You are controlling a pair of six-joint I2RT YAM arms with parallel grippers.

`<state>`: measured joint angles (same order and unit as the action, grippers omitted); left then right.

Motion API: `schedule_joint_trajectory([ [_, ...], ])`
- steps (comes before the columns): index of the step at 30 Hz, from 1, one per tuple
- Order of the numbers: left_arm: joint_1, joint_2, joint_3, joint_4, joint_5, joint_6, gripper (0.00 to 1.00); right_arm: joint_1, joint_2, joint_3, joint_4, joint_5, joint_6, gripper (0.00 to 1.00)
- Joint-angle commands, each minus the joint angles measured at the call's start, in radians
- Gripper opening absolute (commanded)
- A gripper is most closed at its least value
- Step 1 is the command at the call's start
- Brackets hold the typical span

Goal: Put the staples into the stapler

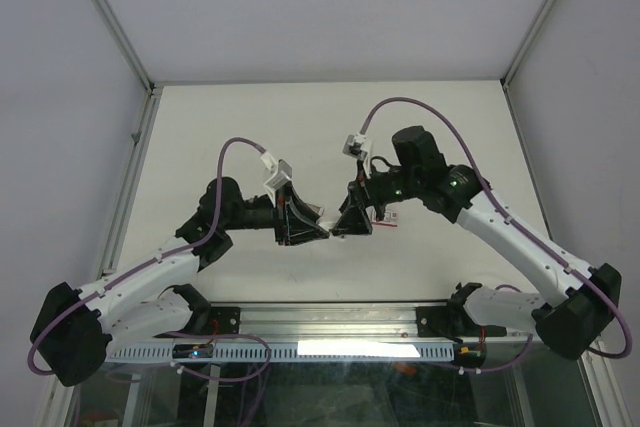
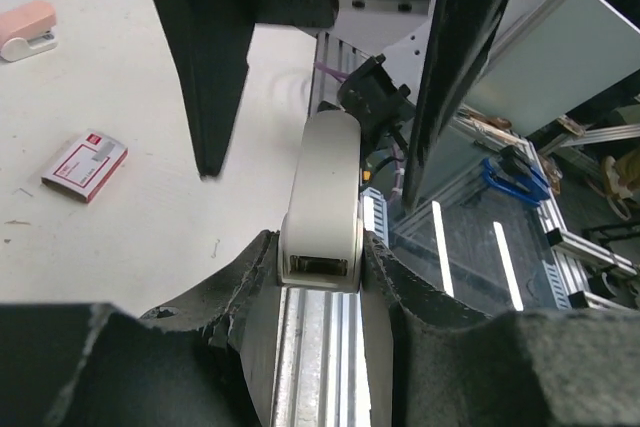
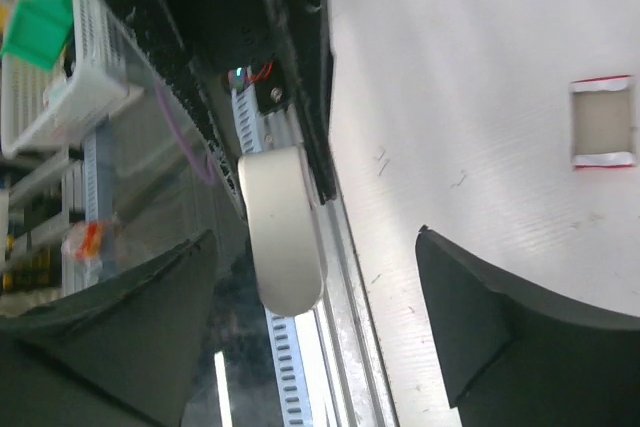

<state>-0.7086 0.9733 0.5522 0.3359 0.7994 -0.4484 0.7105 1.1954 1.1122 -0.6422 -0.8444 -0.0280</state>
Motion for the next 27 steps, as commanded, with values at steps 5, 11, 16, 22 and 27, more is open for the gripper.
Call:
schedule_joint_trajectory([
  [5, -0.018, -0.063, -0.109, 0.303, -0.241, 0.084, 0.0, -0.176, -0.201, -0.118, 0.402, 0.146, 0.478, 0.9],
  [11, -0.03, -0.053, -0.15, 0.493, -0.352, 0.139, 0.0, -0.237, -0.19, -0.178, 0.472, 0.118, 0.807, 0.92],
  [16, -0.037, -0.012, -0.156, 0.565, -0.366, 0.161, 0.0, -0.235, -0.17, -0.251, 0.609, 0.039, 0.978, 0.92],
  [22, -0.048, 0.018, -0.157, 0.611, -0.352, 0.162, 0.0, -0.227, -0.15, -0.277, 0.651, -0.005, 1.046, 0.92],
  [27, -0.056, 0.026, -0.155, 0.622, -0.348, 0.166, 0.0, -0.197, -0.13, -0.284, 0.683, 0.002, 1.081, 0.91],
])
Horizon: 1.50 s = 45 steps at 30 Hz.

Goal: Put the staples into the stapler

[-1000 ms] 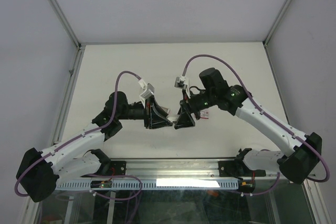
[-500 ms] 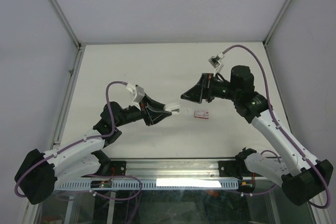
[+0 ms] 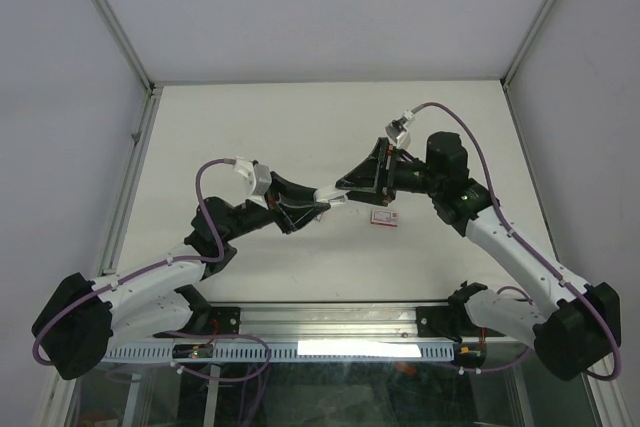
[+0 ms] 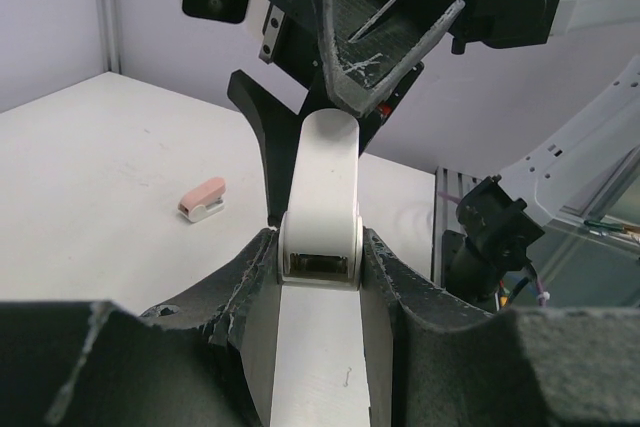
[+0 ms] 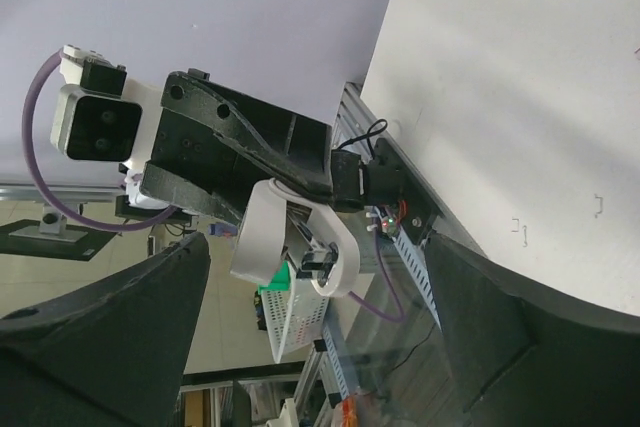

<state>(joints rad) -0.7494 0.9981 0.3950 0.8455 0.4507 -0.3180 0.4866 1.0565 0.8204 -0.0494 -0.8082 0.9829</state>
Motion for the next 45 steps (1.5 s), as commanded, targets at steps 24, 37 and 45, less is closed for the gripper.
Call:
schedule_joint_trajectory([
  [24, -0.023, 0.013, 0.067, -0.118, -0.008, 0.135, 0.33, 0.089, 0.056, 0.034, 0.061, 0.012, 0.071, 0.0],
  [37, -0.026, 0.041, 0.088, -0.172, 0.001, 0.153, 0.35, 0.09, 0.085, 0.072, -0.017, 0.029, 0.018, 0.0],
  [45, -0.033, 0.043, 0.081, -0.166, -0.009, 0.166, 0.0, 0.089, 0.085, 0.083, -0.042, 0.037, -0.004, 0.57],
])
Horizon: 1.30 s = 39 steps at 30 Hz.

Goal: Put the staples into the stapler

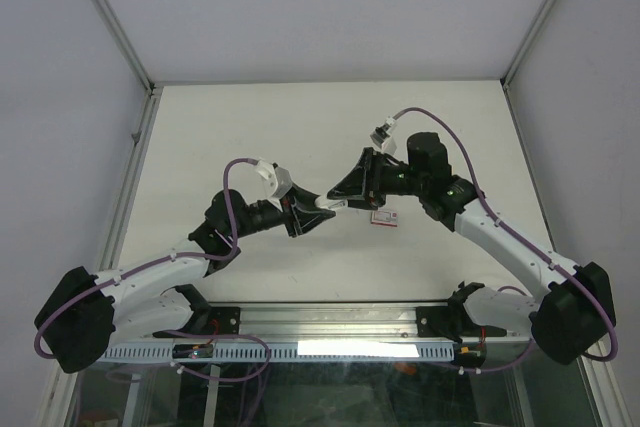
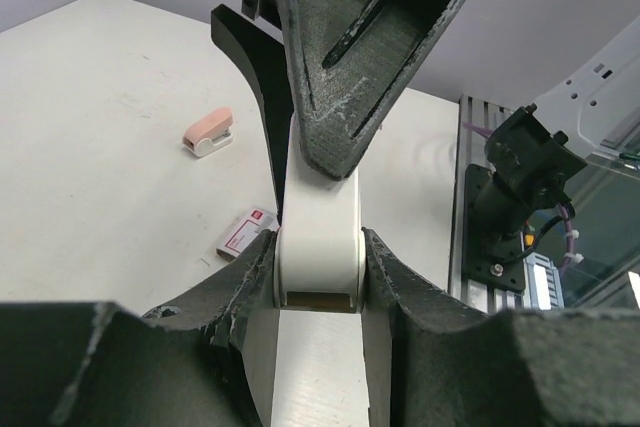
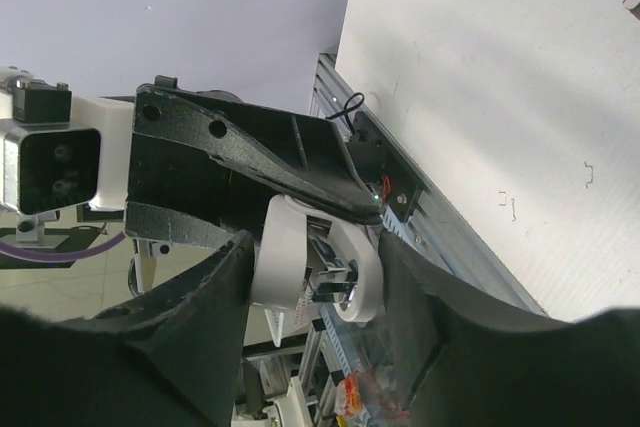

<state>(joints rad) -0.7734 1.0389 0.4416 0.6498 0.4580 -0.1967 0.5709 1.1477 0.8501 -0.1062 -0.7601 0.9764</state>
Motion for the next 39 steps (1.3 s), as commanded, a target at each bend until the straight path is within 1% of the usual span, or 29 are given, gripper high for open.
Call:
schedule_joint_trajectory([
  [1, -0.011, 0.002, 0.033, 0.036, -0.02, 0.046, 0.0, 0.005, -0.008, 0.053, 0.022, -0.016, 0.006, 0.68],
  [2, -0.013, 0.001, 0.03, 0.043, -0.023, 0.046, 0.0, 0.005, -0.012, 0.052, 0.025, -0.016, 0.008, 0.77],
  [4, -0.012, -0.002, 0.028, 0.051, -0.028, 0.045, 0.0, 0.006, -0.015, 0.047, 0.033, -0.023, 0.013, 0.83],
  [7, -0.014, 0.0, 0.027, 0.062, -0.031, 0.045, 0.0, 0.006, -0.016, 0.032, 0.055, -0.035, 0.028, 0.84],
  [9, -0.016, 0.0, 0.024, 0.072, -0.035, 0.04, 0.0, 0.007, -0.014, 0.022, 0.066, -0.04, 0.038, 0.78],
  [10, -0.016, 0.0, 0.022, 0.077, -0.036, 0.039, 0.0, 0.009, -0.014, 0.019, 0.07, -0.044, 0.041, 0.72],
  [11, -0.015, -0.002, 0.021, 0.081, -0.037, 0.038, 0.0, 0.01, -0.014, 0.017, 0.078, -0.048, 0.045, 0.56],
  [12, -0.015, -0.001, 0.022, 0.082, -0.037, 0.038, 0.0, 0.01, -0.015, 0.017, 0.08, -0.048, 0.046, 0.25],
  [13, -0.016, -0.001, 0.021, 0.082, -0.038, 0.038, 0.0, 0.01, -0.016, 0.019, 0.075, -0.042, 0.045, 0.02],
  [14, -0.015, 0.0, 0.021, 0.081, -0.038, 0.037, 0.0, 0.009, -0.017, 0.02, 0.065, -0.038, 0.04, 0.0],
  [20, -0.016, 0.001, 0.017, 0.082, -0.038, 0.039, 0.0, 0.011, -0.019, 0.015, 0.079, -0.035, 0.049, 0.0],
  [21, -0.017, 0.002, 0.017, 0.082, -0.038, 0.039, 0.0, 0.011, -0.016, 0.015, 0.089, -0.044, 0.056, 0.09],
  [23, -0.018, 0.003, 0.017, 0.085, -0.038, 0.039, 0.0, 0.014, -0.015, 0.01, 0.122, -0.058, 0.078, 0.56],
  [24, -0.017, 0.003, 0.018, 0.086, -0.039, 0.039, 0.0, 0.017, -0.017, 0.009, 0.142, -0.061, 0.09, 0.71],
  [25, -0.017, 0.003, 0.016, 0.087, -0.04, 0.039, 0.0, 0.019, -0.016, 0.009, 0.154, -0.066, 0.099, 0.8],
  [26, -0.018, 0.003, 0.015, 0.09, -0.042, 0.041, 0.0, 0.023, -0.015, 0.014, 0.158, -0.066, 0.104, 0.84],
  [27, -0.017, 0.003, 0.013, 0.093, -0.045, 0.041, 0.0, 0.028, -0.012, 0.016, 0.16, -0.064, 0.107, 0.86],
  [31, -0.017, 0.006, 0.011, 0.102, -0.045, 0.039, 0.0, 0.046, 0.003, 0.001, 0.196, -0.063, 0.138, 0.86],
  [32, -0.018, 0.006, 0.01, 0.105, -0.044, 0.038, 0.0, 0.049, 0.007, -0.005, 0.209, -0.065, 0.146, 0.83],
  [33, -0.017, 0.006, 0.008, 0.108, -0.044, 0.038, 0.0, 0.052, 0.01, -0.008, 0.218, -0.065, 0.152, 0.73],
  [34, -0.017, 0.006, 0.008, 0.109, -0.044, 0.038, 0.0, 0.057, 0.014, -0.008, 0.219, -0.063, 0.155, 0.49],
  [35, -0.017, 0.006, 0.008, 0.109, -0.043, 0.037, 0.0, 0.057, 0.016, -0.008, 0.21, -0.059, 0.155, 0.07],
  [36, -0.017, 0.006, 0.007, 0.109, -0.044, 0.037, 0.0, 0.058, 0.016, -0.009, 0.202, -0.052, 0.15, 0.0],
  [39, -0.018, 0.004, 0.006, 0.109, -0.043, 0.039, 0.0, 0.06, 0.009, -0.011, 0.193, -0.036, 0.145, 0.0],
])
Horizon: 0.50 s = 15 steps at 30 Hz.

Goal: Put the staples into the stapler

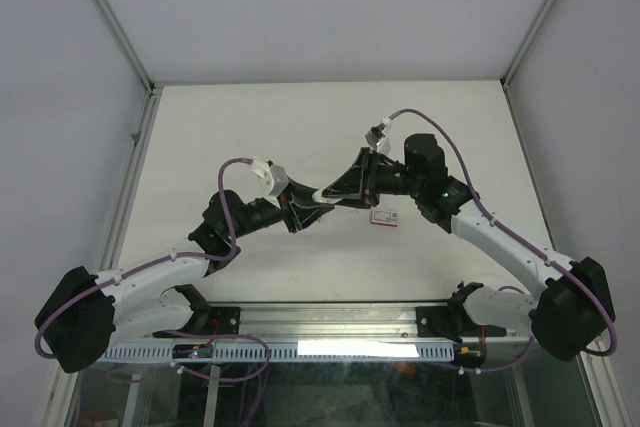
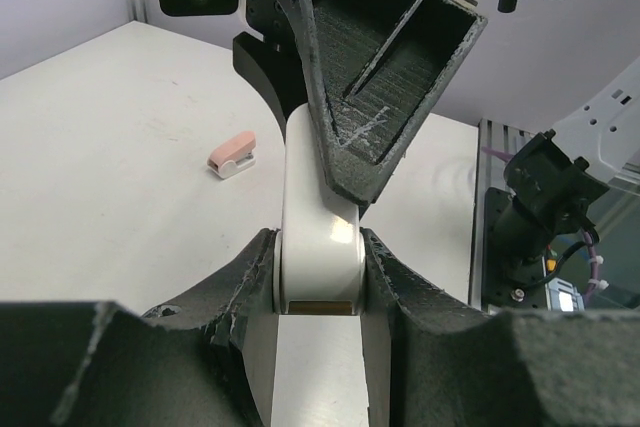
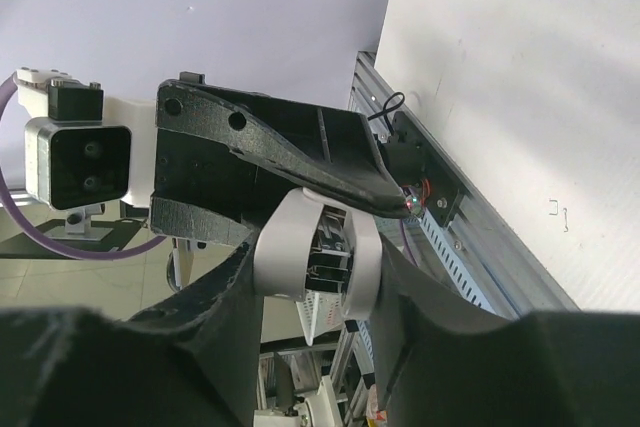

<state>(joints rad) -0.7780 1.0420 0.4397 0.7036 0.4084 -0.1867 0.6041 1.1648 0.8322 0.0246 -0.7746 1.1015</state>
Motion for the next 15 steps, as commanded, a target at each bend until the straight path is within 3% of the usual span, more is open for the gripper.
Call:
schedule_joint_trajectory([
  [1, -0.013, 0.001, 0.008, 0.055, 0.007, 0.029, 0.0, 0.028, -0.008, 0.008, 0.063, -0.023, 0.022, 0.0],
  [3, -0.012, 0.005, 0.009, 0.055, 0.008, 0.03, 0.0, 0.027, -0.002, 0.003, 0.081, -0.032, 0.035, 0.0],
  [4, -0.013, 0.007, 0.01, 0.056, 0.01, 0.029, 0.0, 0.027, 0.002, 0.001, 0.103, -0.041, 0.047, 0.11],
  [6, -0.012, 0.01, 0.011, 0.055, 0.013, 0.029, 0.0, 0.029, 0.008, -0.01, 0.151, -0.057, 0.079, 0.58],
  [7, -0.012, 0.011, 0.011, 0.056, 0.013, 0.028, 0.0, 0.03, 0.009, -0.011, 0.162, -0.058, 0.081, 0.73],
  [9, -0.013, 0.009, 0.011, 0.056, 0.015, 0.027, 0.0, 0.035, 0.009, -0.007, 0.163, -0.056, 0.079, 0.86],
  [13, -0.012, 0.01, 0.011, 0.057, 0.017, 0.029, 0.0, 0.042, 0.013, -0.002, 0.165, -0.055, 0.08, 0.88],
  [14, -0.013, 0.01, 0.011, 0.057, 0.015, 0.029, 0.0, 0.043, 0.015, -0.003, 0.166, -0.055, 0.08, 0.79],
  [15, -0.013, 0.01, 0.011, 0.057, 0.015, 0.029, 0.0, 0.043, 0.016, -0.005, 0.165, -0.051, 0.08, 0.5],
])
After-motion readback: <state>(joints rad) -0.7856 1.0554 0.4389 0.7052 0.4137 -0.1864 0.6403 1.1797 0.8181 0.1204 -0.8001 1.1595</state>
